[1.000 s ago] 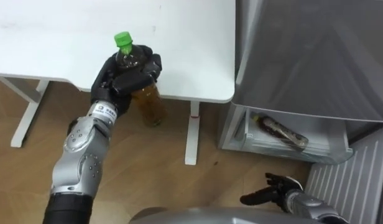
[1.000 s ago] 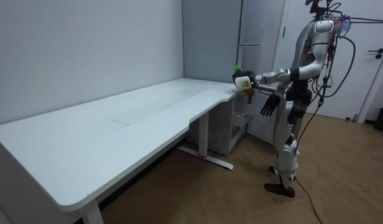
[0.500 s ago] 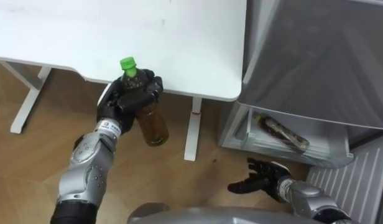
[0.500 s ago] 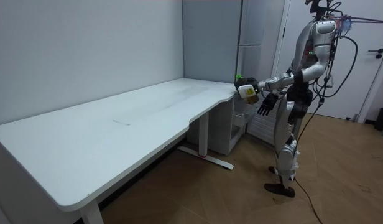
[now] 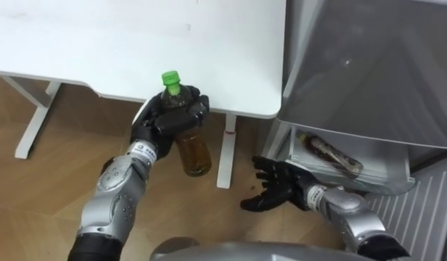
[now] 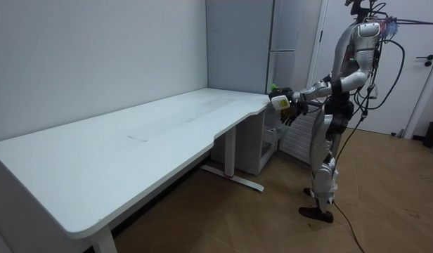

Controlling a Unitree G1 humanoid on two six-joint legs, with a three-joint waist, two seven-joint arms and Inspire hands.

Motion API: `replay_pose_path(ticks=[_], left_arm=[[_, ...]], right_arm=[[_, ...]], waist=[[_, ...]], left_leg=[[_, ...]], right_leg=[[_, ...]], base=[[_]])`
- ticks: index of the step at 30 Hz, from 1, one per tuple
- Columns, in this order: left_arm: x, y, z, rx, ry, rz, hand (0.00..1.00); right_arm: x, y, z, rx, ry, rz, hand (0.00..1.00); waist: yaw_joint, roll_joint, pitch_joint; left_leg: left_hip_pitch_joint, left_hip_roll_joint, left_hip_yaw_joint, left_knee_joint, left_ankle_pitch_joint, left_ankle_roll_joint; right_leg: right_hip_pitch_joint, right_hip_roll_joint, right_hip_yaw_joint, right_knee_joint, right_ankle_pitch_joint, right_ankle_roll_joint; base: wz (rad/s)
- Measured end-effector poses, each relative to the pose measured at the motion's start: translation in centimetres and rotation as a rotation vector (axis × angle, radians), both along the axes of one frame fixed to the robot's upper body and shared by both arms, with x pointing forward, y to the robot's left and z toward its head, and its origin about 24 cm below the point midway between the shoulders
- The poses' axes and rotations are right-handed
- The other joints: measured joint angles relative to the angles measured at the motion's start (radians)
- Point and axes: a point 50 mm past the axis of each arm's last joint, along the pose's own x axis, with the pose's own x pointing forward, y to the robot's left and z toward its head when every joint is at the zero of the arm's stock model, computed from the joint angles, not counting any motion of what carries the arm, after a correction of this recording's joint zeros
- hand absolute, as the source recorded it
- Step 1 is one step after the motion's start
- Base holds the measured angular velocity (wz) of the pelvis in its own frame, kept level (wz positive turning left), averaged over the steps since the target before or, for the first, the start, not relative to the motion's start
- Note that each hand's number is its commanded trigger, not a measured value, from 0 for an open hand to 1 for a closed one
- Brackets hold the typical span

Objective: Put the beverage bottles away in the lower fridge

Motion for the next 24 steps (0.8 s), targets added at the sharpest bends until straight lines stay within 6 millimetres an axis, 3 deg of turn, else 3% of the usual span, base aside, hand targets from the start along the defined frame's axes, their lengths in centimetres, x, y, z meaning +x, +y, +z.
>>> replay_pose_path(ticks=[10,24], left_arm=[[-0.5,-1.5,-0.4,0.006,0.003,-0.148,1.00],[-0.7,-3.3,-0.4,-0.008,-0.004,-0.229,1.00]], right_arm=[[0.4,0.7,0.8,0.057,-0.023,0.063,0.00],[1.4,2.0,2.0,0.086,-0.089,0.110,0.00]], waist=[[-0.005,-0.001,-0.0016],[-0.035,-0.002,-0.0018]], left_leg=[[-0.006,0.000,0.013,0.008,0.000,0.002],[-0.008,0.000,0.011,0.008,0.000,0.002]], right_leg=[[-0.013,0.001,0.015,0.001,0.000,0.001],[-0.020,-0.003,0.017,0.018,0.001,0.001]], base=[[-0.02],[0.00]])
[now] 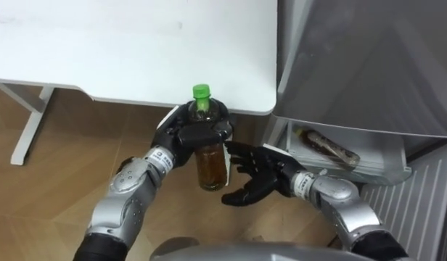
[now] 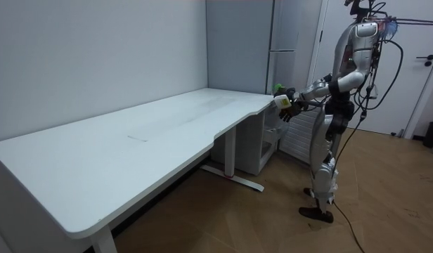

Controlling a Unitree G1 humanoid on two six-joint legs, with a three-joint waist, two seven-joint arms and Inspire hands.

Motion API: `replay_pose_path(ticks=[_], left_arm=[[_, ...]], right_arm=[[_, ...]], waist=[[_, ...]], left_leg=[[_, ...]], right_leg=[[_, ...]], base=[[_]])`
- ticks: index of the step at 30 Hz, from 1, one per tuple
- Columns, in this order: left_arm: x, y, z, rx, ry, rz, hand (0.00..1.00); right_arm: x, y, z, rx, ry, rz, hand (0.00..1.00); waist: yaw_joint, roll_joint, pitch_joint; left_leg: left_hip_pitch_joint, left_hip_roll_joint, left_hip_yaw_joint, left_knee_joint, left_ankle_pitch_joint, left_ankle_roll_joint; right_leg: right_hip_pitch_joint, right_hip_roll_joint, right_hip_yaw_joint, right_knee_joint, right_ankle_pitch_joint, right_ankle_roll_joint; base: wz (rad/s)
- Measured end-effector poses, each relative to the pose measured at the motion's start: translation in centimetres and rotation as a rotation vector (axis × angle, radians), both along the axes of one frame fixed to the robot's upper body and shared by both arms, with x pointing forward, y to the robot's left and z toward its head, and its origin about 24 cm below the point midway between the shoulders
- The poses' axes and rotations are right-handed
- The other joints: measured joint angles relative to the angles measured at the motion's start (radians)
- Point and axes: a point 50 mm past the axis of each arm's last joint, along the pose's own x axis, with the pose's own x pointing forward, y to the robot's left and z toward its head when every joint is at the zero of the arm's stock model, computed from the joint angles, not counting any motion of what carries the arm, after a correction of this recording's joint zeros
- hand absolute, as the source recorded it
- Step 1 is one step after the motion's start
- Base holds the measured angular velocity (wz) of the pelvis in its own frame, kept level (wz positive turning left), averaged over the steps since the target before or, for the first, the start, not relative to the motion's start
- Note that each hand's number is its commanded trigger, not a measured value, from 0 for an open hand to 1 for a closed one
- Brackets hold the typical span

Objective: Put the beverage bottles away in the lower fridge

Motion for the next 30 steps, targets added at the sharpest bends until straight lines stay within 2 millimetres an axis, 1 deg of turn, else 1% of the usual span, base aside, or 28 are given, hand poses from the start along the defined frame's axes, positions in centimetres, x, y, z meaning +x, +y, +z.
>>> replay_pose_path(ticks=[5,9,13,17,20,21,22,23,27,30], left_arm=[[0.0,-1.0,0.2,0.014,-0.020,-0.069,1.00],[0.1,-2.2,1.0,0.024,-0.062,-0.150,1.00],[0.2,-3.0,1.7,0.014,-0.101,-0.216,1.00],[0.5,-3.3,2.1,0.013,-0.127,-0.245,1.00],[0.6,-3.5,2.3,0.040,-0.154,-0.271,1.00],[0.5,-3.6,2.3,0.041,-0.157,-0.277,1.00],[0.5,-3.6,2.3,0.042,-0.157,-0.278,1.00],[0.5,-3.6,2.3,0.046,-0.158,-0.282,1.00],[0.4,-3.7,2.3,0.065,-0.170,-0.303,1.00],[0.4,-3.8,2.4,0.070,-0.176,-0.309,1.00]], right_arm=[[-0.1,0.7,0.1,0.026,0.002,0.020,0.00],[0.0,1.1,0.4,0.100,0.015,0.000,0.00],[0.1,1.6,0.9,0.180,0.017,-0.009,0.00],[0.3,1.4,1.2,0.212,0.022,-0.010,0.00],[0.4,1.4,1.3,0.212,0.020,-0.002,0.00],[0.5,1.4,1.3,0.209,0.019,0.005,0.34],[0.5,1.4,1.3,0.207,0.019,0.007,0.87],[0.5,1.4,1.3,0.206,0.020,0.010,1.00],[0.4,1.4,1.2,0.202,0.023,0.014,1.00],[0.4,1.4,1.2,0.206,0.025,0.018,1.00]], waist=[[-0.003,-0.001,0.0002],[-0.017,-0.001,-0.0002],[-0.022,0.000,-0.0005],[-0.023,0.008,0.0001],[-0.023,0.017,0.0026],[-0.023,0.021,0.0049],[-0.023,0.023,0.0062],[-0.022,0.027,0.0073],[-0.022,0.030,0.0065],[-0.021,0.029,0.0064]], left_leg=[[-0.002,-0.001,0.001,-0.001,0.000,0.000],[-0.009,-0.001,0.004,0.004,0.000,0.001],[-0.009,-0.001,0.011,0.010,0.000,0.001],[-0.005,0.000,0.014,0.011,0.000,0.001],[-0.001,0.001,0.014,0.010,-0.001,0.002],[0.003,0.002,0.014,0.008,-0.001,0.002],[0.003,0.002,0.014,0.008,-0.002,0.003],[0.003,0.002,0.014,0.007,-0.002,0.003],[0.004,0.002,0.015,0.008,-0.002,0.003],[0.007,0.002,0.025,0.009,-0.002,0.003]], right_leg=[[-0.001,0.000,0.004,-0.001,0.000,0.000],[-0.001,0.002,0.005,-0.007,0.000,0.000],[-0.001,0.003,0.009,-0.007,0.000,0.000],[-0.001,0.003,0.014,-0.005,0.000,0.001],[-0.001,0.003,0.014,-0.001,0.000,0.001],[0.001,0.003,0.015,-0.001,0.000,0.001],[0.001,0.003,0.016,0.000,0.000,0.001],[0.001,0.003,0.018,0.001,0.000,0.001],[0.001,0.003,0.022,0.002,0.000,0.001],[0.000,0.003,0.025,0.001,0.000,0.001]], base=[[0.00],[0.02],[-0.03],[-0.02],[0.00],[0.00],[-0.04],[-0.04],[-0.01],[-0.03]])
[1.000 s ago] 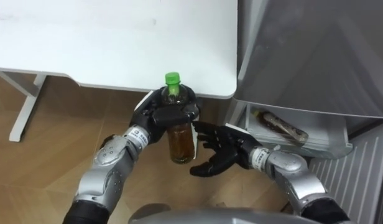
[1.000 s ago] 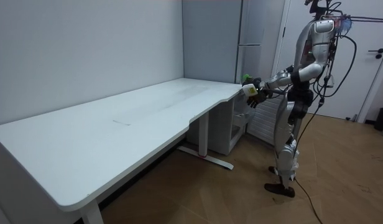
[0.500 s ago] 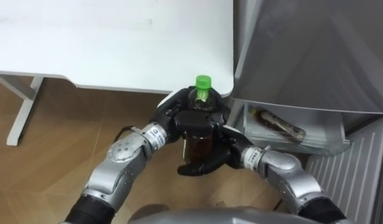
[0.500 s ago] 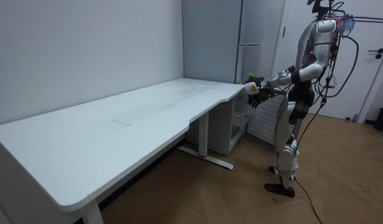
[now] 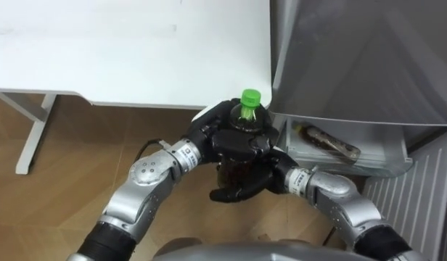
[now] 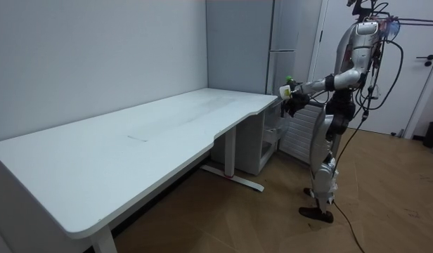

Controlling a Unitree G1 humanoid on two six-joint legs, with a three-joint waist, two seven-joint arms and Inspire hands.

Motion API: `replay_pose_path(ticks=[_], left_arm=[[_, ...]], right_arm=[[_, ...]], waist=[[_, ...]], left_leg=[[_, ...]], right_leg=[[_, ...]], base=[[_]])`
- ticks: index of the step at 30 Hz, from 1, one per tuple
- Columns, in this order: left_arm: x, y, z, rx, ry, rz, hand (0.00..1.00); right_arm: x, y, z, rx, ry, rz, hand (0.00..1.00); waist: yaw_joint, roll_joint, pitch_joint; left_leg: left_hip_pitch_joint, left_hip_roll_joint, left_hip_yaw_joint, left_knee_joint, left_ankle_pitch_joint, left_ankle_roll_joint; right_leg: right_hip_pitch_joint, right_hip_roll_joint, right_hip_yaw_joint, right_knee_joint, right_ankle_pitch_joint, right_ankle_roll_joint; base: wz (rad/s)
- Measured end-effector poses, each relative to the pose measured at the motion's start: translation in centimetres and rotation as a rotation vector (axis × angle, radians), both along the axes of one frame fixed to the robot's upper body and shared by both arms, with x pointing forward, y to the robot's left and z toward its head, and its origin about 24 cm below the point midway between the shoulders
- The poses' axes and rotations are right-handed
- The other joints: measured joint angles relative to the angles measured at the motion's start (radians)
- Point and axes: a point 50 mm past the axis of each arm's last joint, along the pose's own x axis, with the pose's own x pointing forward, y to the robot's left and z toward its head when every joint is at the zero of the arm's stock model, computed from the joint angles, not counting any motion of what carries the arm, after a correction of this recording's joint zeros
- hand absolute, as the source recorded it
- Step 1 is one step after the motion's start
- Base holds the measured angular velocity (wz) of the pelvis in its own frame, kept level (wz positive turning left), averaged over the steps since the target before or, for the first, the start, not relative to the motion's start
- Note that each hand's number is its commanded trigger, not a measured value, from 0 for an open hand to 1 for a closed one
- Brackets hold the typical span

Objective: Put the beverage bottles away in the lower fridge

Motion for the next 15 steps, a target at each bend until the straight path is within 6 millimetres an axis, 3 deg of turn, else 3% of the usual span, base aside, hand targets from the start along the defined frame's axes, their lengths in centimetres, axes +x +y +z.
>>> replay_pose_path(ticks=[12,14,15], left_arm=[[0.03,0.03,0.09,-0.033,0.011,0.010,0.98],[0.02,0.00,0.10,-0.038,0.013,0.009,0.04],[0.01,0.00,0.10,-0.040,0.013,0.006,0.00]], right_arm=[[0.02,-0.09,0.13,-0.001,-0.021,0.014,1.00],[0.05,-0.24,0.15,-0.003,-0.025,0.013,1.00],[0.05,-0.26,0.16,-0.003,-0.027,0.014,1.00]], waist=[[-0.002,-0.009,-0.0034],[-0.001,-0.013,-0.0047],[-0.001,-0.015,-0.0045]], left_leg=[[0.003,0.002,0.013,-0.001,0.000,0.000],[0.001,0.002,0.014,-0.001,0.000,0.000],[0.001,0.002,0.014,-0.001,0.000,0.000]], right_leg=[[0.000,0.000,0.009,0.000,0.000,0.000],[0.000,0.001,0.012,-0.002,0.000,0.000],[0.000,0.001,0.013,-0.002,0.000,0.000]], base=[[-0.01],[-0.02],[0.00]])
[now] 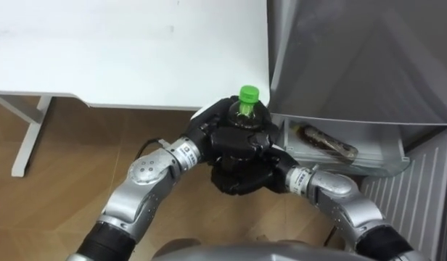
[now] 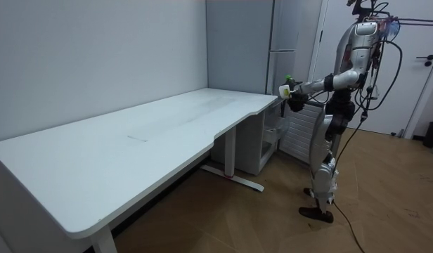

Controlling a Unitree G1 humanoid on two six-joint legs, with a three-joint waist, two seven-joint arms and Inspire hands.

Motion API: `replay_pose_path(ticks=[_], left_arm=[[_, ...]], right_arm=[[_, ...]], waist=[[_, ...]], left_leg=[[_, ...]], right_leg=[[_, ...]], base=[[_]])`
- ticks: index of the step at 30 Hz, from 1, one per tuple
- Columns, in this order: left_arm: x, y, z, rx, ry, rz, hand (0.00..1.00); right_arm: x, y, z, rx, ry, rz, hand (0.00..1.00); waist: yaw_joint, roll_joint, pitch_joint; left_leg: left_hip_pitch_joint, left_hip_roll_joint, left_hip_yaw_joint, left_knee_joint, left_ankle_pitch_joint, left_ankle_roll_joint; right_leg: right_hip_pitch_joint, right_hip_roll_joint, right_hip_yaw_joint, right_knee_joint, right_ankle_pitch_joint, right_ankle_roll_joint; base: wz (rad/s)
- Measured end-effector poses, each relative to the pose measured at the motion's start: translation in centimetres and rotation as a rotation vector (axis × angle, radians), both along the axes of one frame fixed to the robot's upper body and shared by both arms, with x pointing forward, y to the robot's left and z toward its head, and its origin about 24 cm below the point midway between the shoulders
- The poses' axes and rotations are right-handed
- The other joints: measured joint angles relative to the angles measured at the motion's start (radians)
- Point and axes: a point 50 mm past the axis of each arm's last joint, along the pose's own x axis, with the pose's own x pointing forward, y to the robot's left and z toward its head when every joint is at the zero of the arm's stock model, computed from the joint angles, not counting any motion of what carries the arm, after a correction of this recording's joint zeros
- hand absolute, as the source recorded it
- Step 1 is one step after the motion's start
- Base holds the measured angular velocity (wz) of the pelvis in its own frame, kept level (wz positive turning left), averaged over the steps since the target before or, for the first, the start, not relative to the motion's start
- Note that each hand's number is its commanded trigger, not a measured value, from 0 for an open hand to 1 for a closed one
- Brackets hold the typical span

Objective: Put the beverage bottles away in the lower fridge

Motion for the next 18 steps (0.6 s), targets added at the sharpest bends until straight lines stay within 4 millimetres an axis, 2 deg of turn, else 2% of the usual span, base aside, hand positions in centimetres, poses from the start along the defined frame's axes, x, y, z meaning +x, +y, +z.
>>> replay_pose_path(ticks=[11,18], left_arm=[[0.08,0.28,0.25,-0.003,-0.026,-0.001,0.00],[0.11,0.53,0.25,0.013,-0.035,0.000,0.00]], right_arm=[[-0.03,-0.26,-0.02,-0.005,0.001,0.001,1.00],[-0.04,-0.24,-0.03,-0.004,0.002,0.001,1.00]], waist=[[-0.005,0.001,0.0000],[-0.005,0.011,0.0013]], left_leg=[[0.000,0.000,0.000,-0.001,0.000,0.000],[0.001,0.000,-0.001,-0.007,0.000,0.000]], right_leg=[[0.001,0.000,-0.001,0.000,0.001,0.001],[0.000,0.005,-0.004,0.000,0.001,0.002]], base=[[0.00],[0.00]])
